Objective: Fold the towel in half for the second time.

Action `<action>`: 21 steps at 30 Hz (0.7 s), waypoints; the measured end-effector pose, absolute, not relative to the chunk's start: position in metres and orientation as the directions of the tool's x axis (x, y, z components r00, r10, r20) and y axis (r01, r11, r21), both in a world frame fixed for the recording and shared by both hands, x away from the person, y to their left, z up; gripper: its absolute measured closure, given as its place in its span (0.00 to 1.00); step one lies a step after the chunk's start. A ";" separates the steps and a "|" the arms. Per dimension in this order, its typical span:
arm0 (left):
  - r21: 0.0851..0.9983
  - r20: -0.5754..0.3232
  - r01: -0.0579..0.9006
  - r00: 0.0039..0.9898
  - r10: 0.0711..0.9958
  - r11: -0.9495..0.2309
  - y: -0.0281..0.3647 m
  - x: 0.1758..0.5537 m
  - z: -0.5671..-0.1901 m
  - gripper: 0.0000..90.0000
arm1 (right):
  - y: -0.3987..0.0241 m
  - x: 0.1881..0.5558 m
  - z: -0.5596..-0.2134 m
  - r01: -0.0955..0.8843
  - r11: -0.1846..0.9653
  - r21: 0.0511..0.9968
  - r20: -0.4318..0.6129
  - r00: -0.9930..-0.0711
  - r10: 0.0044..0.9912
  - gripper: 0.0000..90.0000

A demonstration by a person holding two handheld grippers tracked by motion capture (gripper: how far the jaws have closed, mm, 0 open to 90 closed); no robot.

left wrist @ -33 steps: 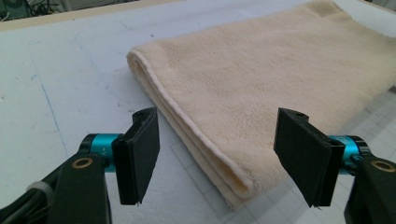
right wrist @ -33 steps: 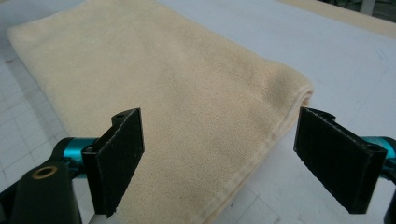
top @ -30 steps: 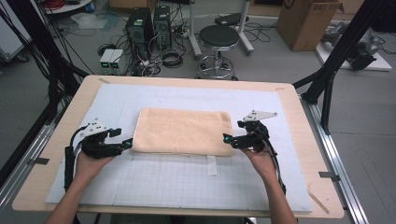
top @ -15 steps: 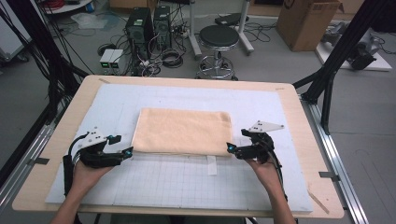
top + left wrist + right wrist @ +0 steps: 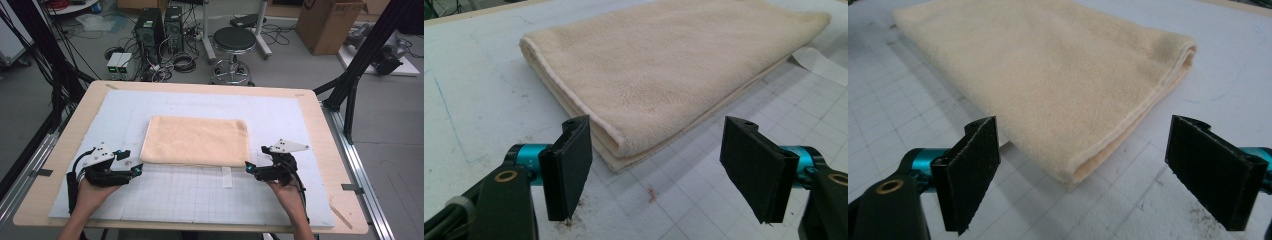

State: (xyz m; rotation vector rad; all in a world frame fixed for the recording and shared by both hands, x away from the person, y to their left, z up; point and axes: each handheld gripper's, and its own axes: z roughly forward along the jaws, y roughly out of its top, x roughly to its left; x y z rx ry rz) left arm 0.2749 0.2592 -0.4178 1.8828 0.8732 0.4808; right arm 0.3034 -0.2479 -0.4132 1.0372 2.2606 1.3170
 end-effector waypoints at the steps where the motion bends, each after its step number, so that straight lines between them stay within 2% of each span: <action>1: 0.891 -0.041 0.362 0.666 0.744 -0.275 0.259 0.274 -0.418 0.33 | -0.249 0.302 -0.414 0.430 0.312 0.847 0.078 -0.681 0.728 0.15; 21: 0.896 -0.041 0.353 0.669 0.742 -0.269 0.262 0.249 -0.420 0.31 | -0.270 0.276 -0.419 0.429 0.281 0.859 0.094 -0.671 0.736 0.13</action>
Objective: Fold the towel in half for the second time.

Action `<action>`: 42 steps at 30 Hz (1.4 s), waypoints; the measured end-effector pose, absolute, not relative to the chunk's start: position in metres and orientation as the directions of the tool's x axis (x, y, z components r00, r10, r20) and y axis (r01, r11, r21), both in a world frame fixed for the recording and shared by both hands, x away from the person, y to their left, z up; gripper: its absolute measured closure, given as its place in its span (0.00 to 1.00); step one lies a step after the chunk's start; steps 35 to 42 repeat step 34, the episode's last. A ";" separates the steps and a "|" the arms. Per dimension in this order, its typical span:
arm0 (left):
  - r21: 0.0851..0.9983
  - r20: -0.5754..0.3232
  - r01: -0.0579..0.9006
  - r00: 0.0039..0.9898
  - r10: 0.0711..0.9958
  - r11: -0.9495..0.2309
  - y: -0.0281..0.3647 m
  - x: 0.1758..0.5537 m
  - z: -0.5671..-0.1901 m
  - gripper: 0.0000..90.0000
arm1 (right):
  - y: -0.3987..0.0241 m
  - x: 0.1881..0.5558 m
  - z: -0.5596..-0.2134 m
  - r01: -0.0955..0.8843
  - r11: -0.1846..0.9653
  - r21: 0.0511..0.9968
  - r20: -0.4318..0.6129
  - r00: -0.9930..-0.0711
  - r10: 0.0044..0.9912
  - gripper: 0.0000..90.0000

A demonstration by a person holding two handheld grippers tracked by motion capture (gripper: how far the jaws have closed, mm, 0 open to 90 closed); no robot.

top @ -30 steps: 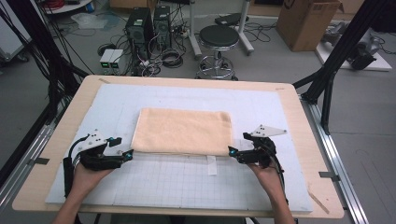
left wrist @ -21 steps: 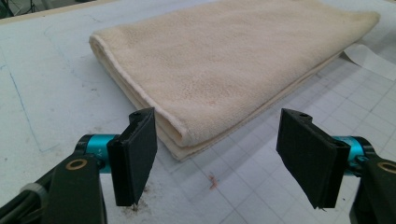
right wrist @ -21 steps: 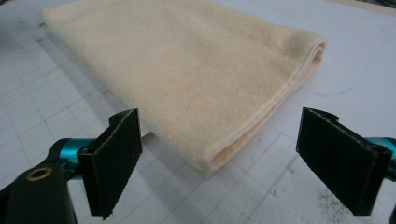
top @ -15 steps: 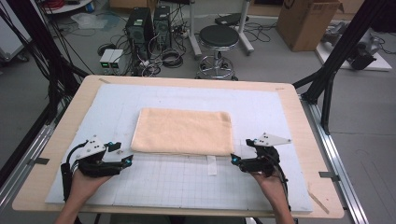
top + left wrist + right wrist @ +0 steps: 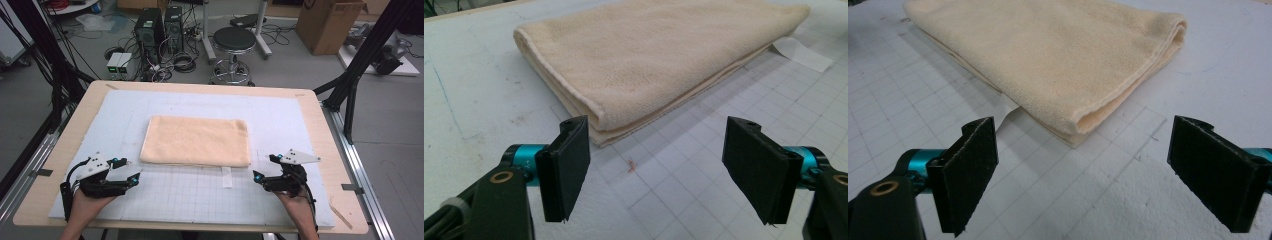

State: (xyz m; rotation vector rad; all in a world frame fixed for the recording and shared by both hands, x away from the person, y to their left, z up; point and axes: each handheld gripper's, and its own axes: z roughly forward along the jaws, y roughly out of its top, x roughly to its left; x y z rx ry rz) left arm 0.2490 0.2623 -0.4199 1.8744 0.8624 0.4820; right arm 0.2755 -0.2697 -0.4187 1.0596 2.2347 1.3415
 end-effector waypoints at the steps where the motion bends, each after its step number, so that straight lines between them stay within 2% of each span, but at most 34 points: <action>1: 0.896 -0.040 0.353 0.670 0.742 -0.271 0.262 0.248 -0.420 0.30 | -0.271 0.274 -0.419 0.430 0.279 0.859 0.096 -0.670 0.737 0.13; 23: 0.890 -0.048 0.369 0.660 0.750 -0.268 0.269 0.233 -0.423 0.26 | -0.285 0.247 -0.423 0.446 0.287 0.848 0.088 -0.652 0.753 0.13; 42: 0.891 -0.034 0.363 0.654 0.756 -0.274 0.269 0.234 -0.424 0.26 | -0.279 0.249 -0.425 0.438 0.316 0.842 0.069 -0.667 0.742 0.13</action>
